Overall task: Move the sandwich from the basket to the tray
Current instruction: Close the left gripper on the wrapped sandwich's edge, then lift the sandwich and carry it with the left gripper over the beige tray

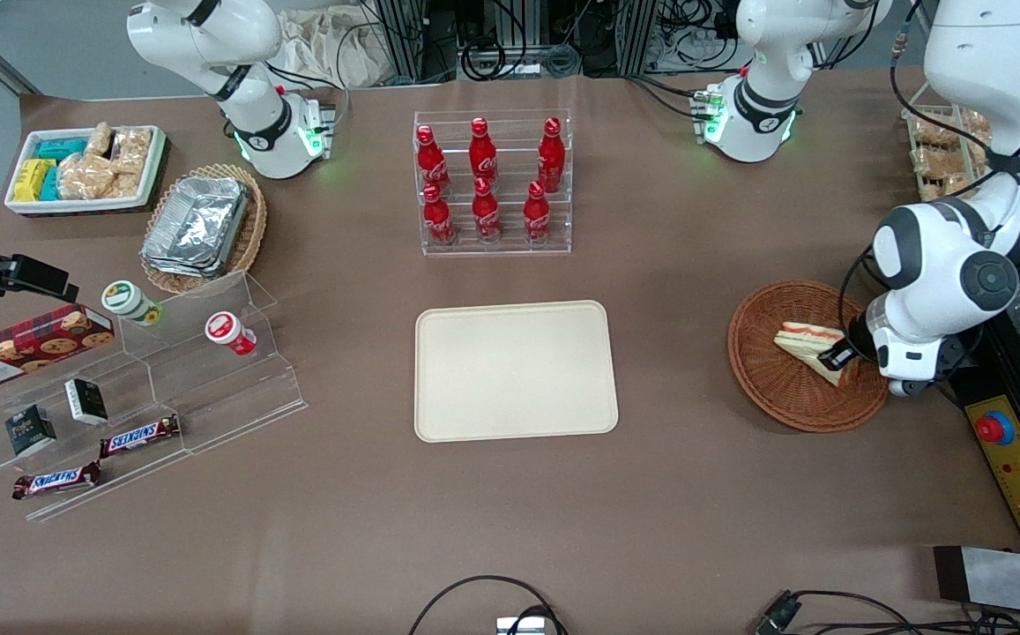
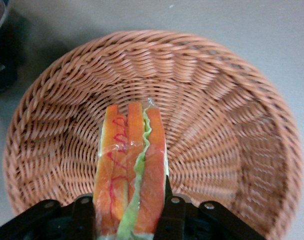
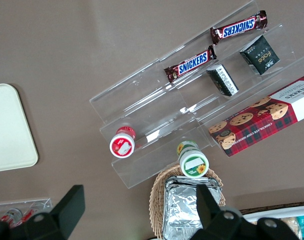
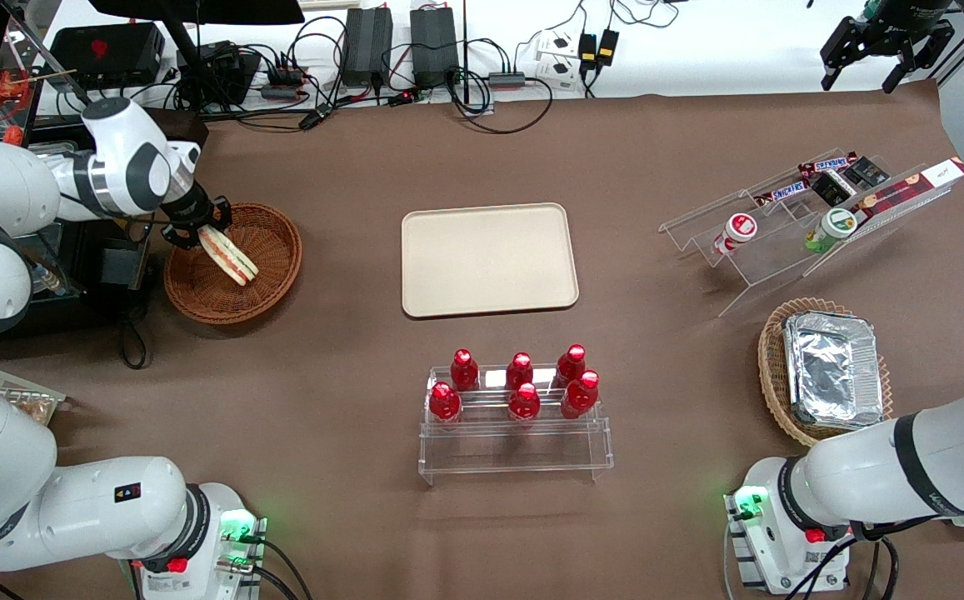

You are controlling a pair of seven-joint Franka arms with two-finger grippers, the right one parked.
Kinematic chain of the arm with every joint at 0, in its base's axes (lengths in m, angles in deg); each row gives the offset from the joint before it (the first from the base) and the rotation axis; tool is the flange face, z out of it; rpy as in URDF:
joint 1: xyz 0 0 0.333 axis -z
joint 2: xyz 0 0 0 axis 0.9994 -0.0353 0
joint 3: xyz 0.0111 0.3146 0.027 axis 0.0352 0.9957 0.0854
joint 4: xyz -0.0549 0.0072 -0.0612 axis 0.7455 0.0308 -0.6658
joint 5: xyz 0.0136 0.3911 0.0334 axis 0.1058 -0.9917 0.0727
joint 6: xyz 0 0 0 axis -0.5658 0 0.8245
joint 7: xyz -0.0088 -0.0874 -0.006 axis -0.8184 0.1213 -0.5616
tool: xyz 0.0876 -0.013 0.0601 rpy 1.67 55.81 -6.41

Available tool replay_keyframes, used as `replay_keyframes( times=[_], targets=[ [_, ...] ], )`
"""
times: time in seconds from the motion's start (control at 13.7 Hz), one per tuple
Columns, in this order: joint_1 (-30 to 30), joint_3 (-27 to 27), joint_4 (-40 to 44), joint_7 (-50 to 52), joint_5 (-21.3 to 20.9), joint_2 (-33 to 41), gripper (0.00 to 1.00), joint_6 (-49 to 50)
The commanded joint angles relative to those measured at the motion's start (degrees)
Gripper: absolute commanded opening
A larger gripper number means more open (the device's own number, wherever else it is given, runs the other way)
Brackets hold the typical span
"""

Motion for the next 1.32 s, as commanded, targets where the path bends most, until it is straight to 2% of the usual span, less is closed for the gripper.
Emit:
replay_keyframes(
  times=[0.0,0.22,0.44,0.51,0.73,0.88,1.24],
  targets=[
    [0.08,-0.34,6.62,-5.32,-0.46,3.85,0.0,11.25],
    [0.25,-0.86,17.59,-12.97,0.59,5.88,0.0,26.19],
    [0.16,-7.26,32.88,-16.34,0.94,1.42,0.0,42.01],
    [0.25,-10.06,36.24,-16.68,0.68,-0.34,0.0,44.49],
    [2.08,-18.51,39.61,-16.08,0.16,-4.65,0.0,44.17],
    [7.95,-18.71,40.75,-11.97,-0.54,-8.42,0.0,42.07],
    [19.4,-18.62,41.63,2.0,-8.09,-22.04,0.0,29.68]
  ],
)
